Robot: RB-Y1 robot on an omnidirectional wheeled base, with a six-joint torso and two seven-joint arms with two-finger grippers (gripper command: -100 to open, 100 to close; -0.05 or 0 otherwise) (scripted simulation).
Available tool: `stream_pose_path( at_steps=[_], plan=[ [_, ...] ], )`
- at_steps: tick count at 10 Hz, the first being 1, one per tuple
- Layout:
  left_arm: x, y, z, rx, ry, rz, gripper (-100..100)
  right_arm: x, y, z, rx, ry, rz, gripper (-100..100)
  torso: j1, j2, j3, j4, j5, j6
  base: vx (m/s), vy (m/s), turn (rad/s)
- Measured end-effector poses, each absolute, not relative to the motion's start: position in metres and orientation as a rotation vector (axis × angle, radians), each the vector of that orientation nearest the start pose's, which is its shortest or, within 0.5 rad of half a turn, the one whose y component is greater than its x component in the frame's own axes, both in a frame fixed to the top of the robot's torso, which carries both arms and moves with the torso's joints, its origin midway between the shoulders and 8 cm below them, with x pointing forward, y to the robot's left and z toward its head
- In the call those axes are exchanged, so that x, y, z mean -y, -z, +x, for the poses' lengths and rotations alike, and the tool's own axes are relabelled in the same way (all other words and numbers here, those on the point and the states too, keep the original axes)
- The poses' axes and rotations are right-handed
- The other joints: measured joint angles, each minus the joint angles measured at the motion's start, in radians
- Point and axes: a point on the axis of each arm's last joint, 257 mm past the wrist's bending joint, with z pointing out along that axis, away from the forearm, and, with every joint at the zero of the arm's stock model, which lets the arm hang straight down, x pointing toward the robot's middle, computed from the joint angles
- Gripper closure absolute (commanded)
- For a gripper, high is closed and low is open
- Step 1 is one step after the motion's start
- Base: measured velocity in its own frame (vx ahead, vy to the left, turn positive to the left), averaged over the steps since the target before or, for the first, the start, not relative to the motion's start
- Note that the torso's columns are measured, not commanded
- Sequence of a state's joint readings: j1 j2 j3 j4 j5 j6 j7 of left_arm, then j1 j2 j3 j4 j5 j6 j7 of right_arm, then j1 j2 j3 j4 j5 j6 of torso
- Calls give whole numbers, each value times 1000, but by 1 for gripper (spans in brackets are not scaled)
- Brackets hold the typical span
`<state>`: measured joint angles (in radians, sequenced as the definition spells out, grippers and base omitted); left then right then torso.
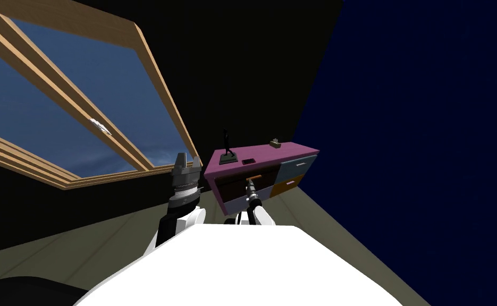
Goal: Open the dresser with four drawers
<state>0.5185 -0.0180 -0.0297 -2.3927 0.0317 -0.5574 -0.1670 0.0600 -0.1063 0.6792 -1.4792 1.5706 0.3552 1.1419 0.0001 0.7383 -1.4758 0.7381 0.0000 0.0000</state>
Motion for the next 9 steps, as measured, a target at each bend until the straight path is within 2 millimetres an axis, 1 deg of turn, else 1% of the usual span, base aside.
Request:
stream_pose_path(
  at_steps=[2, 3, 4, 5, 7, 8, 9],
  plan=[
    [-272, -77, 307, -505, 1216, -517, 0, 10, 328, 445, -1351, 624, -1196, -100, 0, 1, 0, 0, 0, 0, 0, 0, 0],
    [-272, -77, 307, -505, 1216, -517, 0, 10, 328, 445, -1355, 618, -1190, 100, 0, 0, 0, 0, 0, 0, 0, 0, 0],
    [-272, -77, 307, -505, 1216, -517, 0, 10, 328, 445, -1355, 619, -1191, 100, 0, 0, 0, 0, 0, 0, -33, 19, 257],
    [-272, -77, 307, -505, 1217, -517, 0, 24, 331, 441, -1371, 633, -1181, 100, 1, 2, 1, 0, 0, 0, -66, 43, 439],
    [-272, -77, 307, -505, 1217, -517, 0, 70, 336, 436, -1428, 679, -1134, 100, 1, 2, 1, 1, 0, 0, -90, 61, 338],
    [-272, -77, 307, -505, 1217, -517, 0, 94, 338, 434, -1458, 701, -1106, 100, 1, 2, 1, 1, 0, 0, -72, 43, 80],
    [-272, -77, 307, -505, 1216, -517, 0, 105, 337, 430, -1473, 712, -1091, 100, -1, -1, 0, 0, 0, 1, -62, 42, 185]
  ],
)
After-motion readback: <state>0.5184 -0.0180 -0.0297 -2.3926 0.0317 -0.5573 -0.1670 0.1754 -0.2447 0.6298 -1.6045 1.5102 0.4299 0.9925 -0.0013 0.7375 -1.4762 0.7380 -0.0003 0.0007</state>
